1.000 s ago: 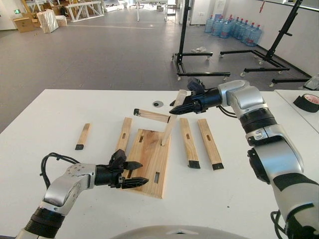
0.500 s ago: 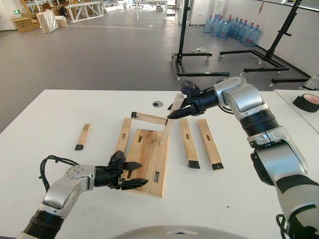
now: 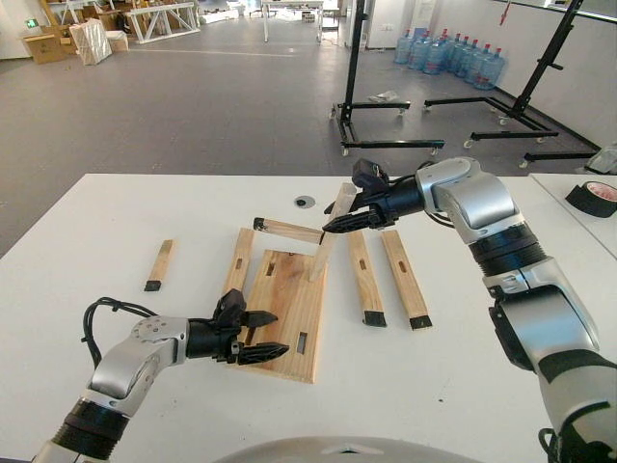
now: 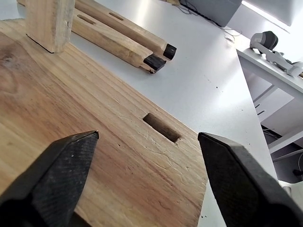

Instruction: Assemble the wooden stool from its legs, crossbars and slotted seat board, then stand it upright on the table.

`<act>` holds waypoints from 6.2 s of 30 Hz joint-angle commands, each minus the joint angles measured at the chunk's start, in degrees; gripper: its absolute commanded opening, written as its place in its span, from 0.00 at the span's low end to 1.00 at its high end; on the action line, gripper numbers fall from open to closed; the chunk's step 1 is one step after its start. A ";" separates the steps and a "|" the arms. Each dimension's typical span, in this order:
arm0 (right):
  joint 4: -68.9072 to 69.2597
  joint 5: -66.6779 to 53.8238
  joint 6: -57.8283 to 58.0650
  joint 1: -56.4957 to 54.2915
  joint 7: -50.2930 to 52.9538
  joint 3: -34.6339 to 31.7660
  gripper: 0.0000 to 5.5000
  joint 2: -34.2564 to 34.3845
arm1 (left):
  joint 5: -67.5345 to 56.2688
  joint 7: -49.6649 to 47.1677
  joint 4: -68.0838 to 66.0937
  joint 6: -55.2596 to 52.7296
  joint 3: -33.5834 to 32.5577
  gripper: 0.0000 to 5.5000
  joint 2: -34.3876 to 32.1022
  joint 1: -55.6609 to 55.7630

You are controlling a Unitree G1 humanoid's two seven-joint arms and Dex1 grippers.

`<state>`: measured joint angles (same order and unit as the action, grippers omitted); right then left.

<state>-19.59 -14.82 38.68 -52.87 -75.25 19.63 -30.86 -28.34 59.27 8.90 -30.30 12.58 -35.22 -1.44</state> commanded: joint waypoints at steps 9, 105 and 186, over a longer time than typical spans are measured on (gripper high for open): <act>1.14 0.70 1.71 11.55 0.40 6.33 0.55 1.16 | 1.12 -3.00 -0.11 -8.66 3.25 0.70 -2.82 -3.60; 22.46 -18.89 -6.38 17.68 31.79 -20.16 0.77 10.66 | -2.31 -8.32 5.30 -13.54 3.75 0.70 -3.33 -1.81; 47.86 -61.25 10.85 38.67 36.24 -38.24 0.37 8.81 | -42.46 -8.95 10.20 -14.21 -28.55 0.70 9.12 6.00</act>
<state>24.87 -68.15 45.46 -14.14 -36.89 -21.14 -20.69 -68.02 46.22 17.44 -39.70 -17.95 -22.47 5.80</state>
